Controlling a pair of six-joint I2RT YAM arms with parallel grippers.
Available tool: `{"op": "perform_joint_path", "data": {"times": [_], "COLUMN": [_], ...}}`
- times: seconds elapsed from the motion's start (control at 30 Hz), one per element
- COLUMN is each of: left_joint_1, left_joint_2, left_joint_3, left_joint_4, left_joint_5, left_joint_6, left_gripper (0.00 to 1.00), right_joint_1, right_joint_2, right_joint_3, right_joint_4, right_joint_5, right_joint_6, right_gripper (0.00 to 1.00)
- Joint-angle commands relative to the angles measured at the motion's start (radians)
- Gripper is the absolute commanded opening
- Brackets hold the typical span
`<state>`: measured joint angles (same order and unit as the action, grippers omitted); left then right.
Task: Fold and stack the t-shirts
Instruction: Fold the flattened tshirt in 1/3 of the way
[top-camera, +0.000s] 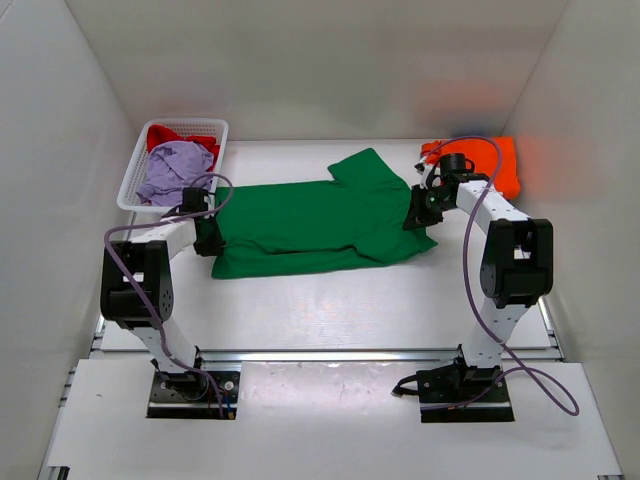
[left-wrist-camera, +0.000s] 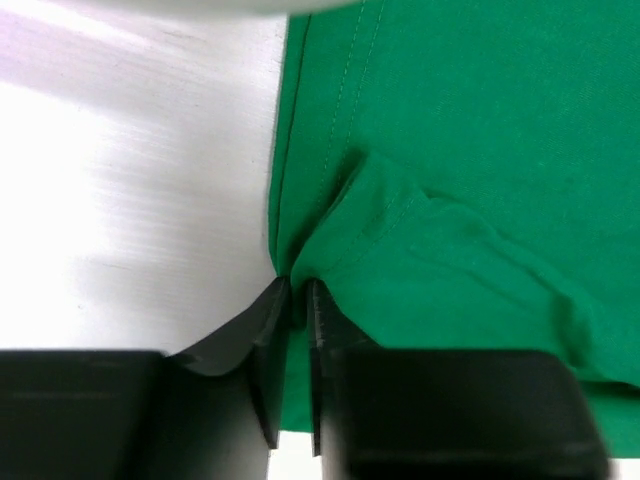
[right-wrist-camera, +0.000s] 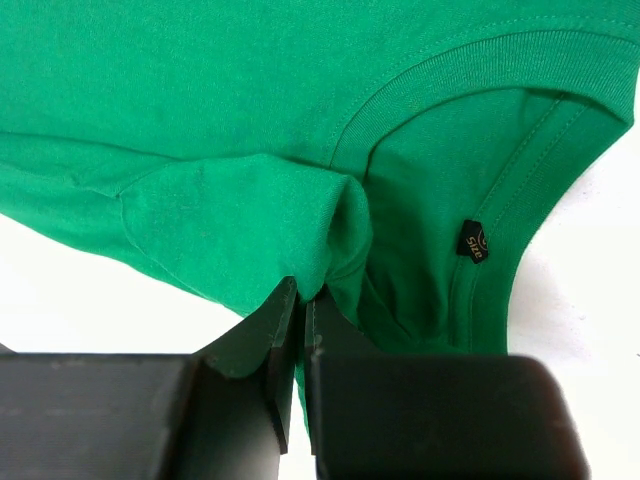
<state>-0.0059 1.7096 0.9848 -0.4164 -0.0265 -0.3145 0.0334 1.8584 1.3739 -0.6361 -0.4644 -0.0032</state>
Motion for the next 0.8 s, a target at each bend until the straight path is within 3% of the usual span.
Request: {"op": "perform_joint_path", "data": {"times": [0.0,0.2,0.3,0.5,0.53,0.6,0.67,0.73,0.77], "left_joint_1": [-0.008,-0.008,-0.009,-0.014,-0.011,-0.009,-0.008,-0.006,-0.011], "left_joint_2": [-0.062,-0.093,-0.09,-0.093,-0.093,-0.093,-0.085,-0.08,-0.076], "left_joint_3": [0.026,0.005,-0.005,-0.014,-0.015,-0.017,-0.023,-0.023,-0.018], "left_joint_4": [-0.012,-0.016,-0.018,-0.013,-0.015,-0.012,-0.01,-0.015,-0.025], "left_joint_5": [-0.003,0.006,0.005,0.013,0.01,0.011,0.0,0.005,0.008], "left_joint_6": [0.002,-0.003,-0.003,0.0,-0.004,-0.006,-0.006,-0.003,-0.001], "left_gripper": [0.26,0.31,0.19,0.1,0.14,0.35,0.39,0.23,0.09], "right_joint_1": [0.003,0.01,0.008,-0.004,-0.003,-0.004,0.0,-0.001,-0.003], "right_joint_2": [-0.007,-0.022,-0.025,-0.034,-0.034,-0.031,-0.03,-0.031,-0.028], "right_joint_3": [-0.012,-0.035,-0.033,-0.045,-0.048,-0.047,-0.056,-0.058,-0.052], "right_joint_4": [0.02,0.036,0.036,0.036,0.038,0.032,0.041,0.042,0.042], "right_joint_5": [-0.017,-0.02,-0.022,-0.017,-0.025,-0.026,-0.026,-0.028,-0.029], "right_joint_6": [0.0,-0.003,-0.001,-0.003,-0.003,-0.003,0.0,0.003,0.003], "right_gripper": [0.01,0.0,0.0,0.0,0.0,0.0,0.0,0.0,0.0]}}
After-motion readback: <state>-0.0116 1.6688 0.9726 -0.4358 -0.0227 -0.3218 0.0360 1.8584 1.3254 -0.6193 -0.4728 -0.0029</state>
